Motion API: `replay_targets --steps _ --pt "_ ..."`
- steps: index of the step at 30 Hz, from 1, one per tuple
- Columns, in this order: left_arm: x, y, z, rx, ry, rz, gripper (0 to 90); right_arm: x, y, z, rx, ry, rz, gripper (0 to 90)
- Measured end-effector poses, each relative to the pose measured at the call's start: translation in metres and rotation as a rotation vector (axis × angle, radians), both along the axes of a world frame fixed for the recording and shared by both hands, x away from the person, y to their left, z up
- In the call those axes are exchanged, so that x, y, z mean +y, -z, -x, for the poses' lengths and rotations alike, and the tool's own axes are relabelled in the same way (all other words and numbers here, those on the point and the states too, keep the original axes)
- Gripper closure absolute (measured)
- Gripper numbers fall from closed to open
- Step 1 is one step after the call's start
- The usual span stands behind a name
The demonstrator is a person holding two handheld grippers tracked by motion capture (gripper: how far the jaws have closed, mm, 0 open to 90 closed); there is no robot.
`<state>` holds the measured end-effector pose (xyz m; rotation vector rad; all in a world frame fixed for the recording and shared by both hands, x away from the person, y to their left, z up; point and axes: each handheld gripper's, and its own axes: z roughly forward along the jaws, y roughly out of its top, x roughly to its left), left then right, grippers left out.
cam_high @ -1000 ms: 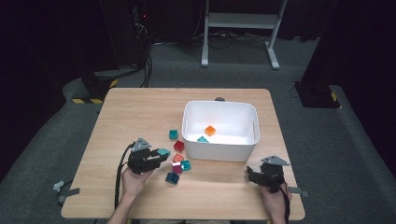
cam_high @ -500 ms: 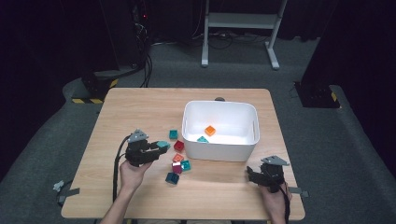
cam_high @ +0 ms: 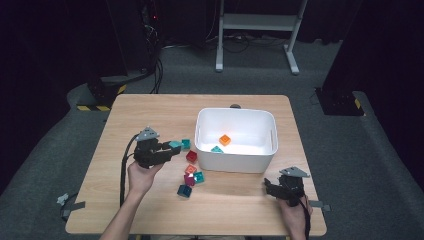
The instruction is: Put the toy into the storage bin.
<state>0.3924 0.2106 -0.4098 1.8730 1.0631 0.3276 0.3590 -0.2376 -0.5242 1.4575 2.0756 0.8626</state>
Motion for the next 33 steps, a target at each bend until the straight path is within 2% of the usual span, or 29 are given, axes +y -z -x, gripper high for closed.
replay_targets --steps 8,10,15,21,28,33 --pt "-0.009 -0.022 -0.009 -0.017 0.025 -0.002 58.9 0.000 0.000 0.000 0.000 0.000 0.000 20.1" --pt "-0.011 -0.026 -0.011 -0.031 0.031 -0.008 58.9 0.000 0.000 0.000 0.000 0.000 0.000 20.1" --pt "-0.017 -0.035 -0.016 -0.037 0.046 0.021 59.0 0.000 0.000 0.000 0.000 0.000 0.000 20.1" --pt "-0.030 -0.044 -0.023 -0.049 0.070 0.010 58.9 0.000 0.000 0.000 0.000 0.000 0.000 20.1" --pt "-0.043 -0.046 -0.032 -0.041 0.098 0.004 58.9 0.000 0.000 0.000 0.000 0.000 0.000 20.1" --pt "-0.051 -0.048 -0.041 -0.039 0.113 0.016 58.9 0.000 0.000 0.000 0.000 0.000 0.000 20.1"
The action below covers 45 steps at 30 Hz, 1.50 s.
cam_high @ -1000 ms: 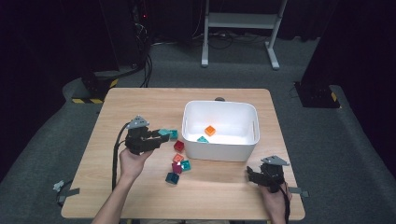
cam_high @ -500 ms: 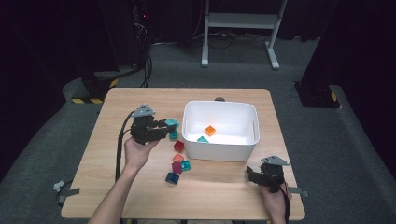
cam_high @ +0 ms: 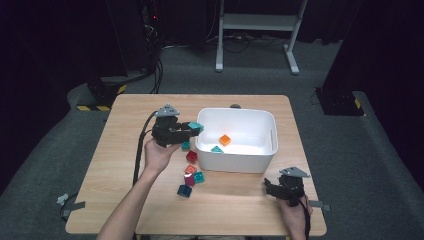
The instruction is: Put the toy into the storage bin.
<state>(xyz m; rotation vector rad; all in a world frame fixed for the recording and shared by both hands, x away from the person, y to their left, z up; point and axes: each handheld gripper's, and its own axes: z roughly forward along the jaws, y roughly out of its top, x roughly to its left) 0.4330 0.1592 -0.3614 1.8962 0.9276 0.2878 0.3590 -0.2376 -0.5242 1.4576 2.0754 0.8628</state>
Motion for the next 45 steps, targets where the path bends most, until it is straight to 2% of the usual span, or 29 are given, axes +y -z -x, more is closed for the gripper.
replay_targets --steps 5,10,22,26,29,33,36,45 --pt "-0.010 0.000 -0.004 -0.005 0.006 0.000 58.8 0.000 0.000 0.000 0.000 0.000 0.000 20.1" --pt "-0.018 0.004 -0.009 0.002 0.012 -0.020 58.8 0.000 0.000 0.000 0.000 0.000 0.000 20.1" --pt "-0.036 0.013 -0.018 0.021 0.024 -0.029 58.7 0.000 0.000 0.000 0.000 0.000 0.000 20.2" --pt "-0.044 0.017 -0.019 0.020 0.031 -0.059 58.6 0.000 0.000 0.000 0.000 0.000 0.000 20.1" --pt "-0.048 0.020 -0.022 0.027 0.031 -0.062 58.5 0.000 0.000 0.000 0.000 0.000 0.000 20.1" --pt "-0.050 0.025 -0.022 0.015 0.033 -0.065 56.8 0.000 0.000 0.000 0.000 -0.001 0.000 20.1" --pt "-0.050 0.026 -0.022 0.010 0.021 -0.073 47.4 0.000 0.000 0.000 0.000 -0.001 0.000 20.1" --pt "-0.030 0.015 -0.006 -0.027 -0.024 -0.047 40.8 0.000 0.000 0.000 0.000 0.000 0.000 20.1"
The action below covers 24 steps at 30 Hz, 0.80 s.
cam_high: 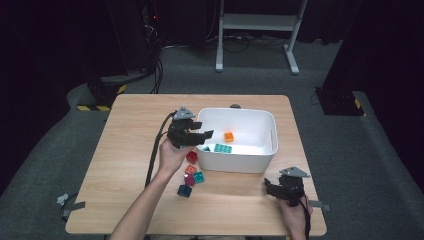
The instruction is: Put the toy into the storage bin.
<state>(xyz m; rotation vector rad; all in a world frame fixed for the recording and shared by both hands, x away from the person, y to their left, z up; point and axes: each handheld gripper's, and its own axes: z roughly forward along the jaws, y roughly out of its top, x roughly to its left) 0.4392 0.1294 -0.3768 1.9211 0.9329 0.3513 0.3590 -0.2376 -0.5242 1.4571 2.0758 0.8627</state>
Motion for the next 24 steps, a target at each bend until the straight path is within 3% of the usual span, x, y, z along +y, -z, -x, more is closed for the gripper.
replay_targets --steps 13,18,24 --pt "0.032 -0.004 0.022 -0.020 -0.043 0.032 36.0 0.000 0.000 0.000 0.001 0.000 0.001 20.1" --pt "0.049 0.002 0.036 -0.009 -0.064 0.031 35.1 0.000 0.000 0.000 0.000 0.000 0.000 20.1" --pt "0.066 0.019 0.054 0.010 -0.075 0.028 35.2 0.000 0.000 0.000 0.001 0.000 0.001 20.1"
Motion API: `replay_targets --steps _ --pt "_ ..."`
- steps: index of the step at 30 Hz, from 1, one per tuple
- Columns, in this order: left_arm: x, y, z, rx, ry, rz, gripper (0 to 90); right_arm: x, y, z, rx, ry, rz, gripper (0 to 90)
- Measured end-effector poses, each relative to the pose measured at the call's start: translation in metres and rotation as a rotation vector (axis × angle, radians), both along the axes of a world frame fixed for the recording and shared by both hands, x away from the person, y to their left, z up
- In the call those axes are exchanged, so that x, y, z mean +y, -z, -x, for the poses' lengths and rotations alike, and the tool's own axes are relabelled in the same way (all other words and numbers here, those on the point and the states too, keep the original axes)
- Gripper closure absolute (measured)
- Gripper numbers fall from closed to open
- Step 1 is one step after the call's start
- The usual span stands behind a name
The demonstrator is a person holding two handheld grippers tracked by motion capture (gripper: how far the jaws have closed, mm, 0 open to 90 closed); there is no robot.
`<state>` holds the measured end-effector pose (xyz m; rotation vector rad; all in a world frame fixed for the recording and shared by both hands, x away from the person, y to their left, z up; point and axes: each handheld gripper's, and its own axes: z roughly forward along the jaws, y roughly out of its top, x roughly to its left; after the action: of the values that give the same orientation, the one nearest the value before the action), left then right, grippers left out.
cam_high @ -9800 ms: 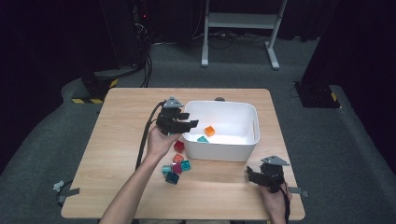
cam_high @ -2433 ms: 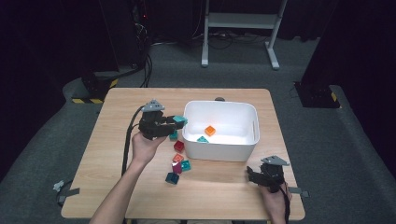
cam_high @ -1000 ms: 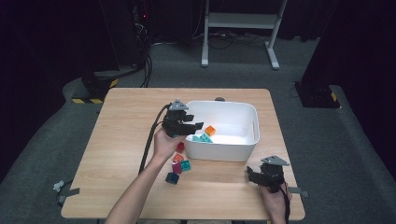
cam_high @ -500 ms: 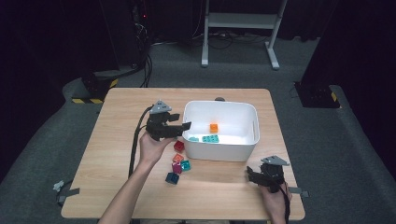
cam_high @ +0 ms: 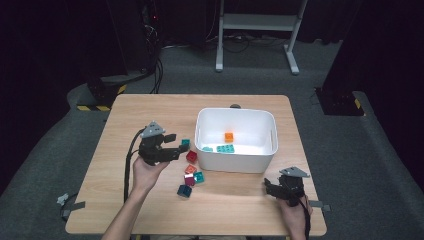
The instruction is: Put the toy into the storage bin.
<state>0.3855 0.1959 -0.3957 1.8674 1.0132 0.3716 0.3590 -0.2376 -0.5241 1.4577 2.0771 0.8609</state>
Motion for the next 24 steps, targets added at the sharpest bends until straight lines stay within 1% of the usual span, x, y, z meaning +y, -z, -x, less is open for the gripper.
replay_targets --steps 1,3,8,11,12,13,15,17,18,19,20,21,22,23,24 --pt "0.005 0.007 0.004 0.015 -0.007 0.004 35.2 0.000 0.000 0.000 0.000 0.000 0.000 20.1" --pt "0.009 0.013 0.009 0.028 -0.012 0.009 35.1 0.000 0.000 0.000 -0.002 0.000 -0.001 20.1" --pt "0.014 0.030 0.025 0.038 -0.023 0.005 34.7 0.000 0.000 0.000 0.000 0.000 0.000 20.1" --pt "0.014 0.040 0.033 0.051 -0.024 -0.003 34.0 0.000 0.000 0.000 -0.002 0.000 -0.001 20.1" --pt "0.014 0.040 0.033 0.051 -0.024 -0.003 33.3 0.000 0.000 0.000 -0.002 0.000 -0.001 20.1" --pt "0.014 0.047 0.037 0.067 -0.024 -0.021 32.5 0.000 0.000 0.000 -0.001 0.000 -0.001 20.1" --pt "0.013 0.054 0.041 0.074 -0.025 -0.036 31.9 0.000 0.000 0.000 0.000 0.000 0.000 20.1" --pt "0.013 0.059 0.046 0.077 -0.025 -0.030 31.6 0.000 0.000 0.000 0.000 0.000 0.000 20.1" --pt "0.013 0.059 0.046 0.077 -0.025 -0.030 31.5 0.000 0.000 0.000 0.000 0.000 0.000 20.1" --pt "0.012 0.065 0.050 0.080 -0.025 -0.023 31.6 0.000 0.000 0.000 0.000 0.000 0.000 20.1" --pt "0.012 0.065 0.050 0.080 -0.025 -0.023 31.5 0.000 0.000 0.000 0.000 0.000 0.000 20.1" --pt "0.011 0.071 0.053 0.088 -0.023 -0.024 31.6 0.000 0.000 0.000 -0.002 0.000 0.000 20.1" --pt "0.011 0.071 0.053 0.088 -0.023 -0.024 31.8 0.000 0.000 0.000 -0.001 0.001 -0.001 20.1" --pt "0.010 0.077 0.055 0.102 -0.021 -0.027 31.9 0.000 0.000 0.000 -0.002 0.000 -0.001 20.1" --pt "0.009 0.080 0.057 0.108 -0.021 -0.034 31.9 0.000 0.000 0.000 -0.002 0.000 0.000 20.1"
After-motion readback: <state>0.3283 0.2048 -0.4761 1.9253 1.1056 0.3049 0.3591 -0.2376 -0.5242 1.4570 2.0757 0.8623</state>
